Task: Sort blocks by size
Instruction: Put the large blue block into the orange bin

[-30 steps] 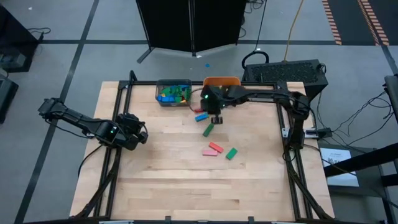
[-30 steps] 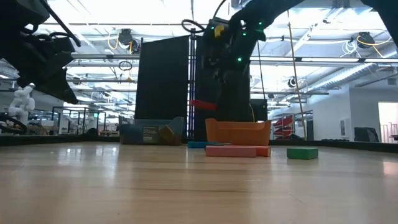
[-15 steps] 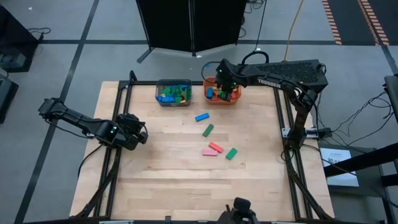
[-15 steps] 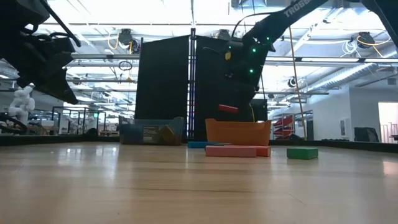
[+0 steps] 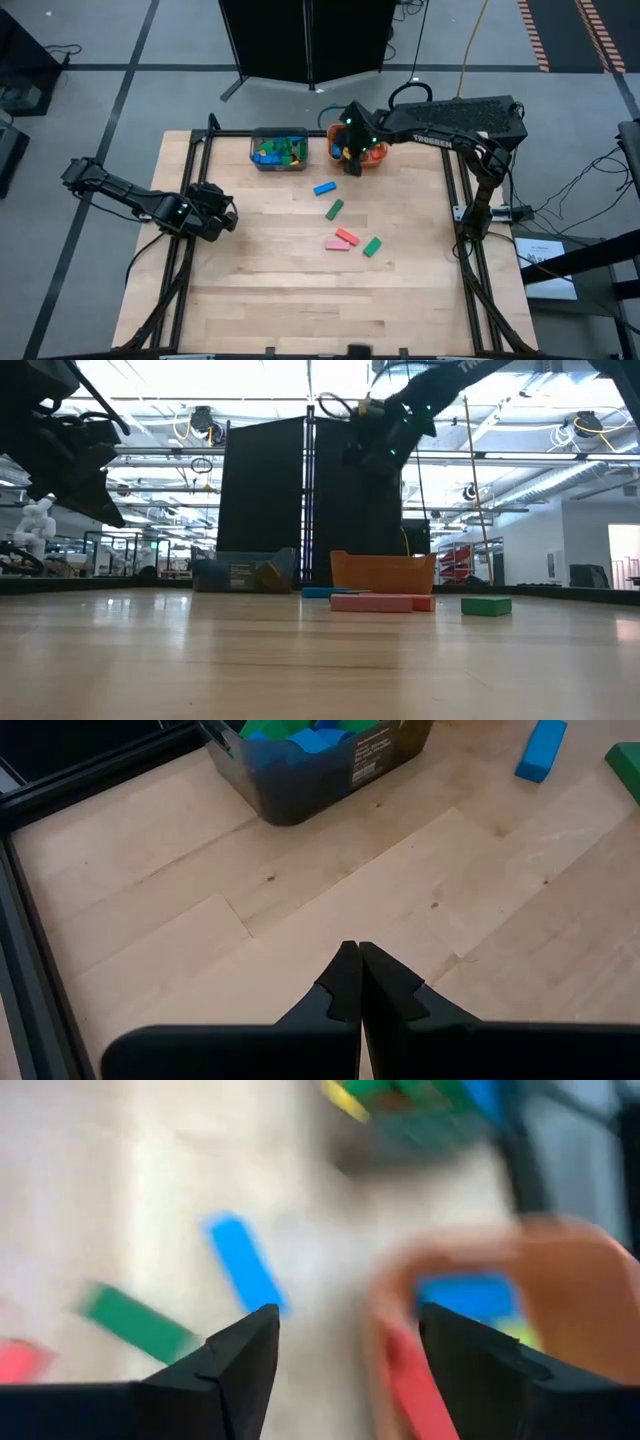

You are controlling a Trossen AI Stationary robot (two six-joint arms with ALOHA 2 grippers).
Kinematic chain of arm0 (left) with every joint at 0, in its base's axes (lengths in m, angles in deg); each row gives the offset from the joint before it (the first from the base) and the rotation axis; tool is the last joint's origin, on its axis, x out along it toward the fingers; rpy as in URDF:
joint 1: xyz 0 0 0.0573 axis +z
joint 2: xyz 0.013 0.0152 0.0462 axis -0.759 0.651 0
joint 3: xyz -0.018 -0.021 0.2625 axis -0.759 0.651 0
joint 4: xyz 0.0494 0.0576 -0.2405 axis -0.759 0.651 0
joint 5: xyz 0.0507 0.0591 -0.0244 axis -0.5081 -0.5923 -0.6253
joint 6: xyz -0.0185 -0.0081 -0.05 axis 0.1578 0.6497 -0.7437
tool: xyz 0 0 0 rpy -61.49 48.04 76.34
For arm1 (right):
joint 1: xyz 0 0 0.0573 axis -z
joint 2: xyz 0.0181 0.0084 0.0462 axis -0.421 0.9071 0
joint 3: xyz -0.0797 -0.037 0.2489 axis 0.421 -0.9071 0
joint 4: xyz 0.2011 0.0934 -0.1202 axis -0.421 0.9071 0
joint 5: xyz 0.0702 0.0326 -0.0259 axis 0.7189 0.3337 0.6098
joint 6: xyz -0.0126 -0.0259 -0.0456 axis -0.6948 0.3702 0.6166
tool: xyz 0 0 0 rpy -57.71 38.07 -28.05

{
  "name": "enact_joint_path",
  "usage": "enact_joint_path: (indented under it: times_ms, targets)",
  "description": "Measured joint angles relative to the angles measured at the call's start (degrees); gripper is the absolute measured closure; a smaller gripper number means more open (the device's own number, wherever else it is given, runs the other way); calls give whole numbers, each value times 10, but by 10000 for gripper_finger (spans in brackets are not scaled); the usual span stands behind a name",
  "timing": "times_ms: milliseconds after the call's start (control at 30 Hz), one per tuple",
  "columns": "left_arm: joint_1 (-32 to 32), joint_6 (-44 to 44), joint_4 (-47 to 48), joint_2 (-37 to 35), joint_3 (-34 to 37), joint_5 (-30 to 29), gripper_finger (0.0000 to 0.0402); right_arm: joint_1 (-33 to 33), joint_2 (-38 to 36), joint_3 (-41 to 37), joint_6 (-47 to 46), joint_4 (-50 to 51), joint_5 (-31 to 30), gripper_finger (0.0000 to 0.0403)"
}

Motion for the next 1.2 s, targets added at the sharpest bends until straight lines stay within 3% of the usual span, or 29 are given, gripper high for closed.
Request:
enact_joint_path:
  times_ms: [67, 300, 733, 1000, 1100, 1200]
  targets:
    - [0, 0, 0, 0, 0, 0, 401, -27, 0, 0, 13, -21, 29, 172]
    - [0, -1, 0, 1, 0, 0, 401, -96, 32, 0, 100, -87, 25, 177]
    - [0, -1, -3, 1, 0, 0, 401, -106, 141, 0, 103, -99, 24, 177]
    - [0, -1, -2, 1, 0, 0, 401, -105, 177, 1, 60, -95, -51, 178]
    - [0, -1, -1, 1, 0, 0, 401, -104, 178, 1, 51, -89, -58, 198]
    - [0, -1, 0, 1, 0, 0, 401, -104, 178, 1, 51, -79, -58, 244]
